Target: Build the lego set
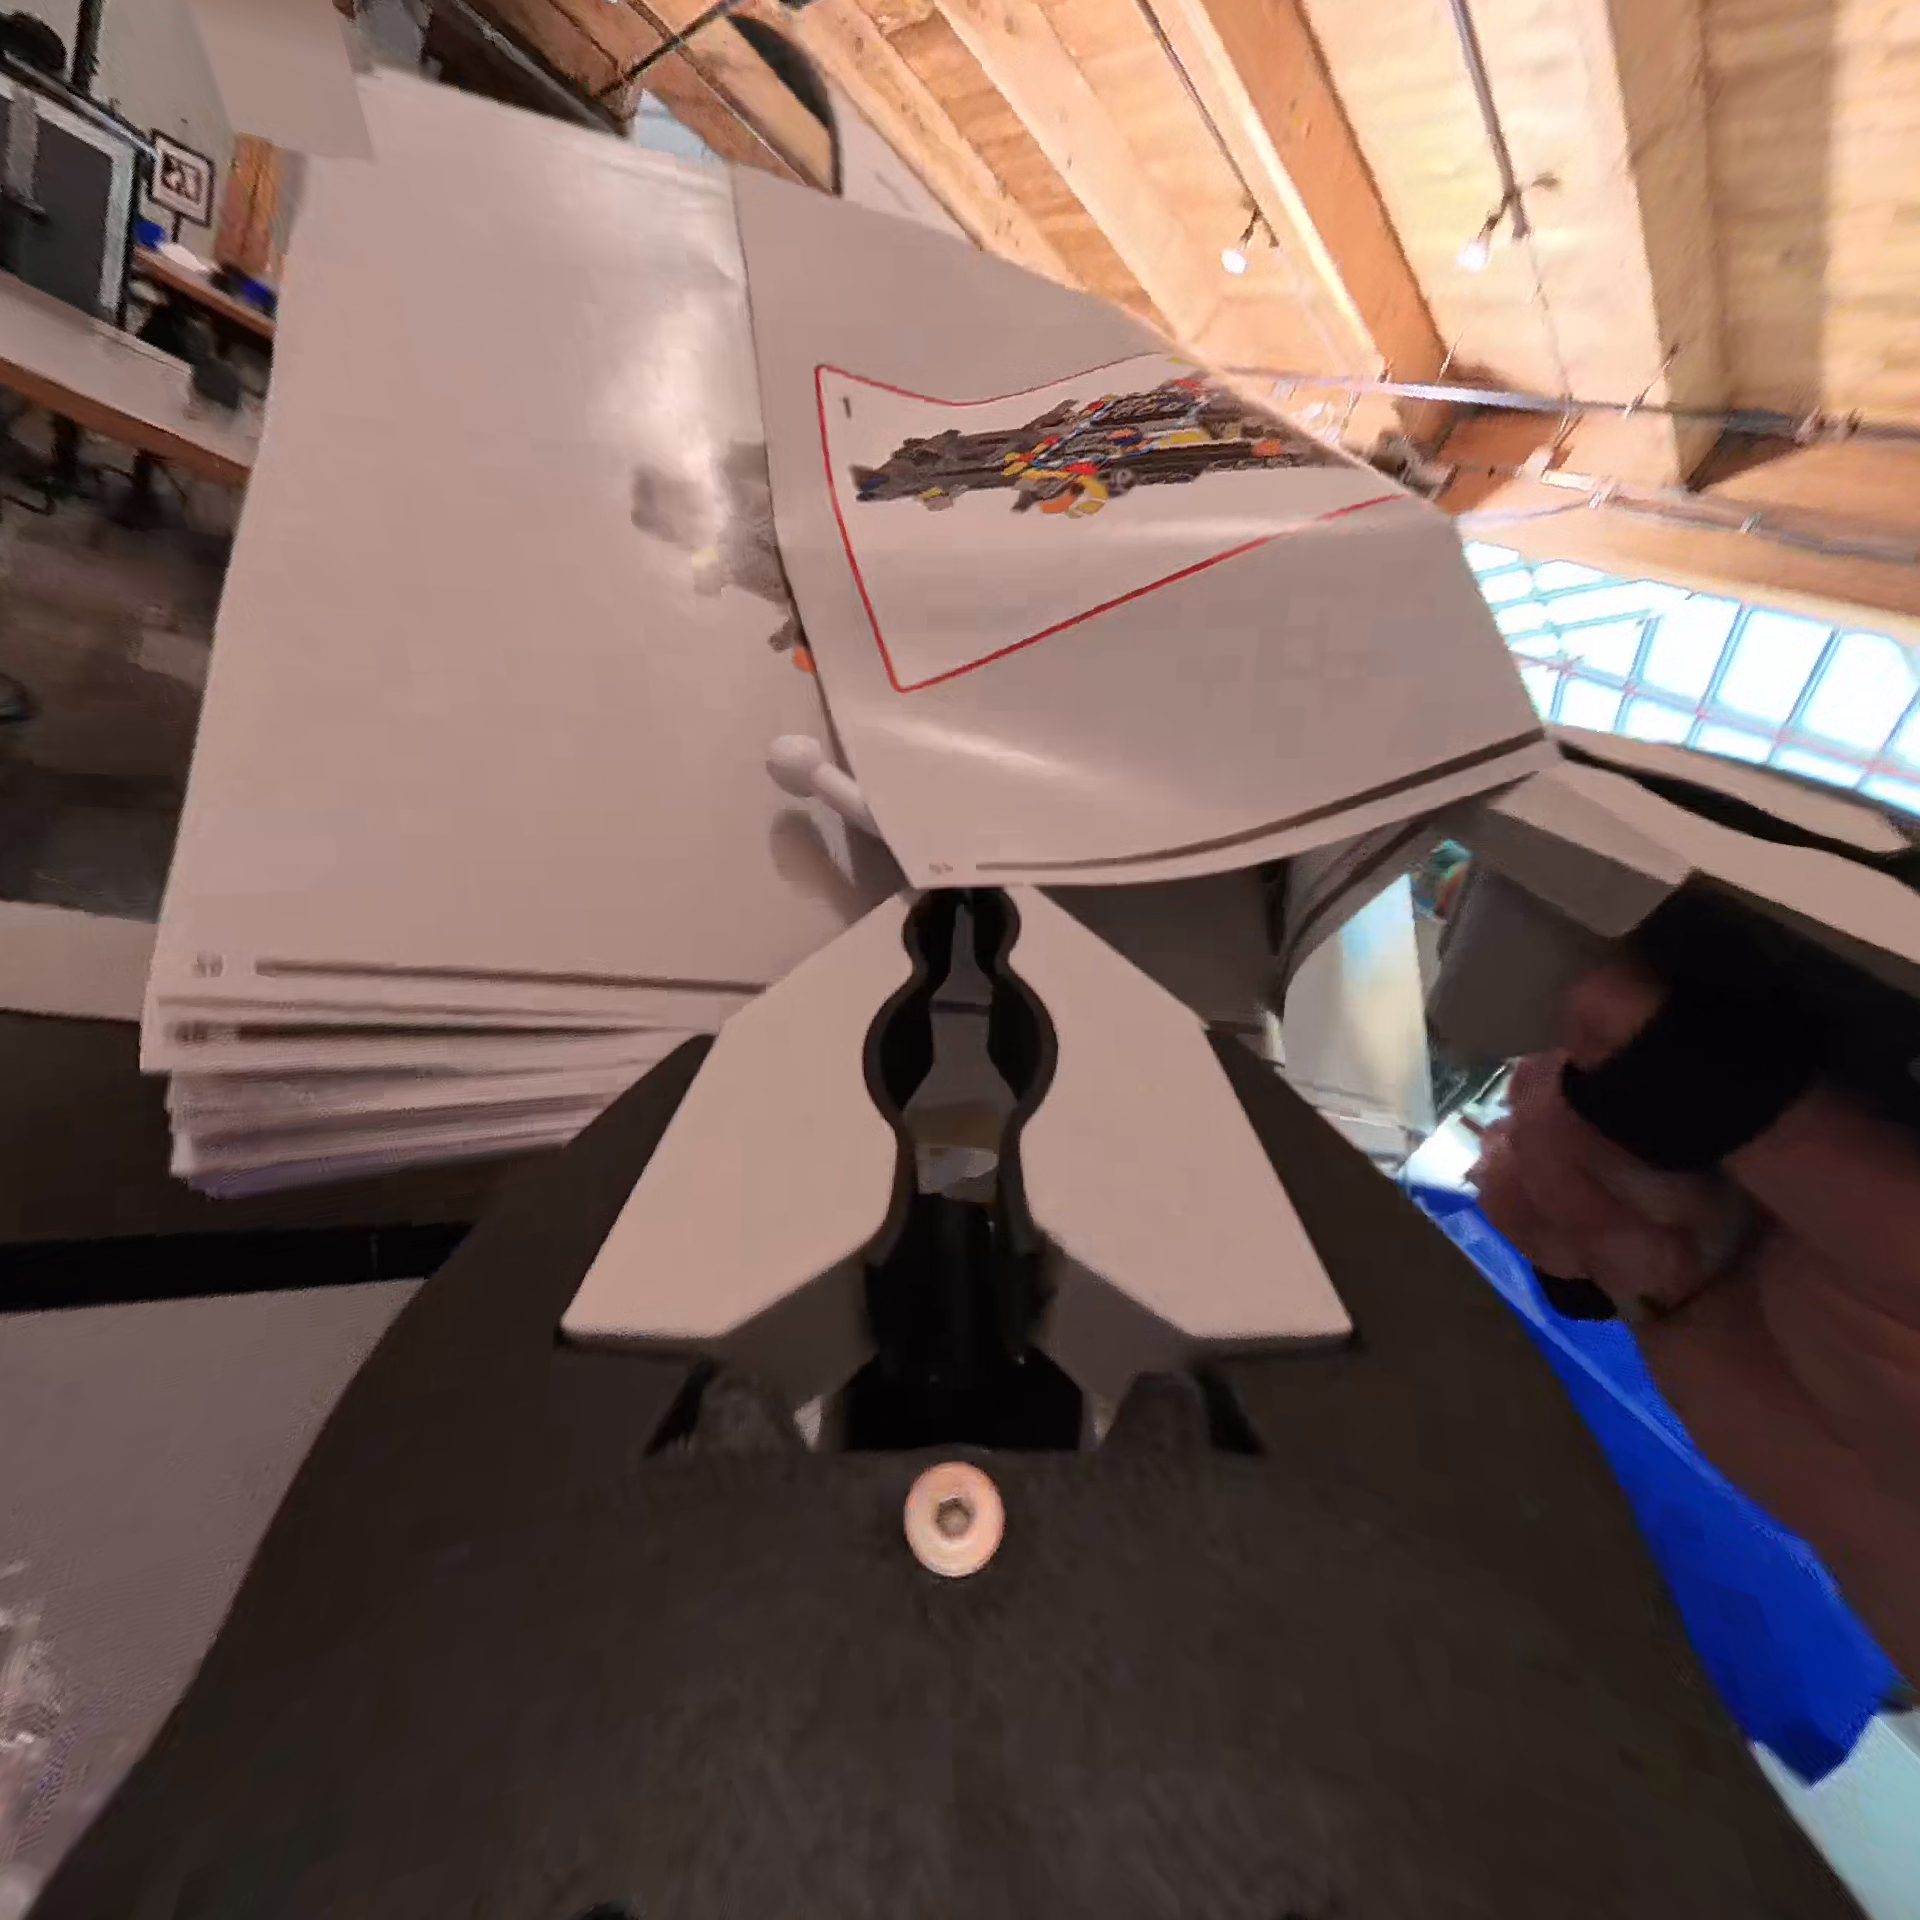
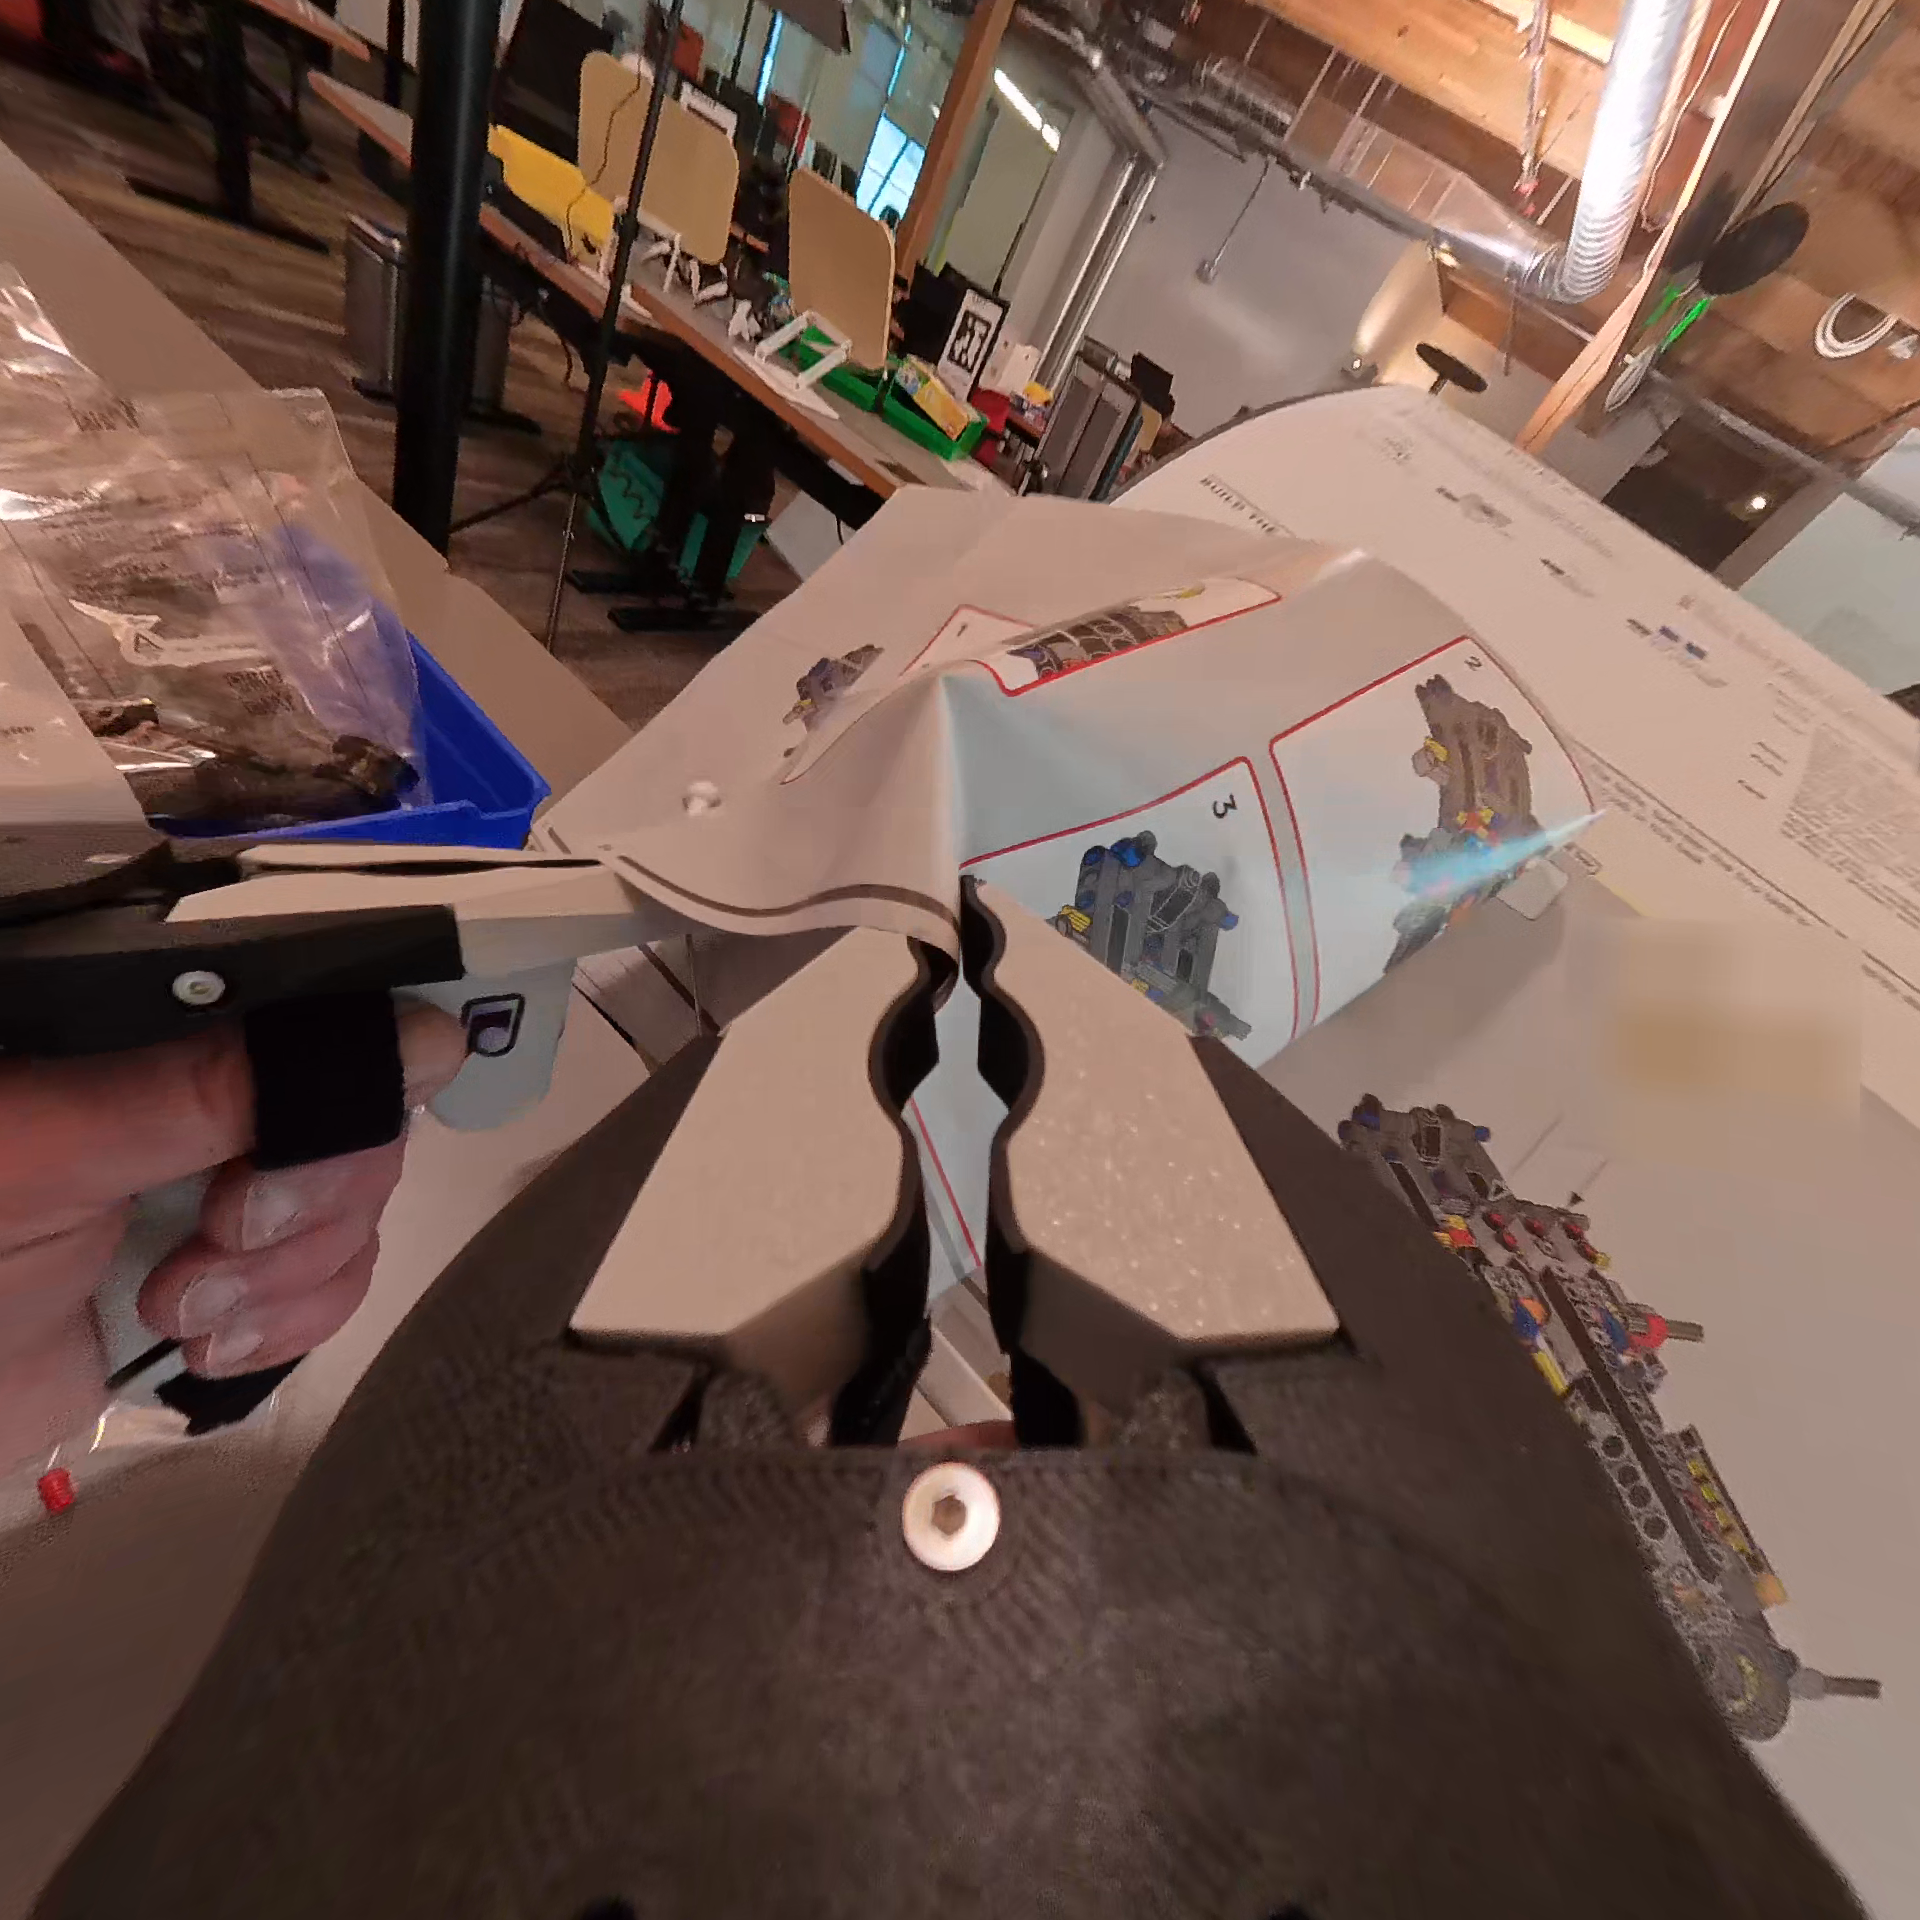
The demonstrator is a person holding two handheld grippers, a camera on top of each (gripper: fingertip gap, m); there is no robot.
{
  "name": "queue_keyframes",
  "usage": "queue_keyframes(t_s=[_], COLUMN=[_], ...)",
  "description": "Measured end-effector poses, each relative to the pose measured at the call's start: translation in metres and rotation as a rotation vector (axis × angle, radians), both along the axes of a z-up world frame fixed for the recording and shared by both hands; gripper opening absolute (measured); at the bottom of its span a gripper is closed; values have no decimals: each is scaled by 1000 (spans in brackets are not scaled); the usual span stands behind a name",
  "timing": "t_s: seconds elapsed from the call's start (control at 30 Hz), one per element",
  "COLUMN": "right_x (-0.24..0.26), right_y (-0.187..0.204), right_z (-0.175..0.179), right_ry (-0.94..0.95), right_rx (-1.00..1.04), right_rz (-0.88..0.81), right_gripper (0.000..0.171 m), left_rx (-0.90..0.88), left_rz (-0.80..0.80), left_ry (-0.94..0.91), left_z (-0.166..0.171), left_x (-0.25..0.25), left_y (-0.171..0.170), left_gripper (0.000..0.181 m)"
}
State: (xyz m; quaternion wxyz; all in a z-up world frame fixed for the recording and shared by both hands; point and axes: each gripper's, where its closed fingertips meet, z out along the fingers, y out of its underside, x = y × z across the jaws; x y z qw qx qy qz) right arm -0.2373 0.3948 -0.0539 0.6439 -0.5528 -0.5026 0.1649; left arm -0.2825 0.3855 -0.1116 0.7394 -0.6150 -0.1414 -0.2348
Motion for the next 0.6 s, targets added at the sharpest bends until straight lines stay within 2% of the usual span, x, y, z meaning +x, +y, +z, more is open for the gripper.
queue_keyframes(t_s=[0.17,0.27,0.37,0.47,0.53,0.6], right_x=[-13,-20,-29,-31,-26,-18], right_y=[10,10,-2,-26,-41,-57], right_z=[-10,-25,-49,-70,-65,-45], right_ry=[-55,-134,-331,-500,-527,-463], right_rx=[-9,-32,26,-18,3,-12], right_rz=[-42,-27,19,122,192,280], right_gripper=[0,6,30,58,69,61], left_rx=[71,110,136,151,151,152], left_rz=[-73,-85,-100,-105,-100,-100], left_ry=[-217,-262,-271,-273,-271,-264], left_z=[-10,-14,-15,-18,-20,-21], left_x=[-3,-2,-1,1,2,3], left_y=[-8,-14,-19,-24,-26,-28], left_gripper=[2,2,1,1,1,1])
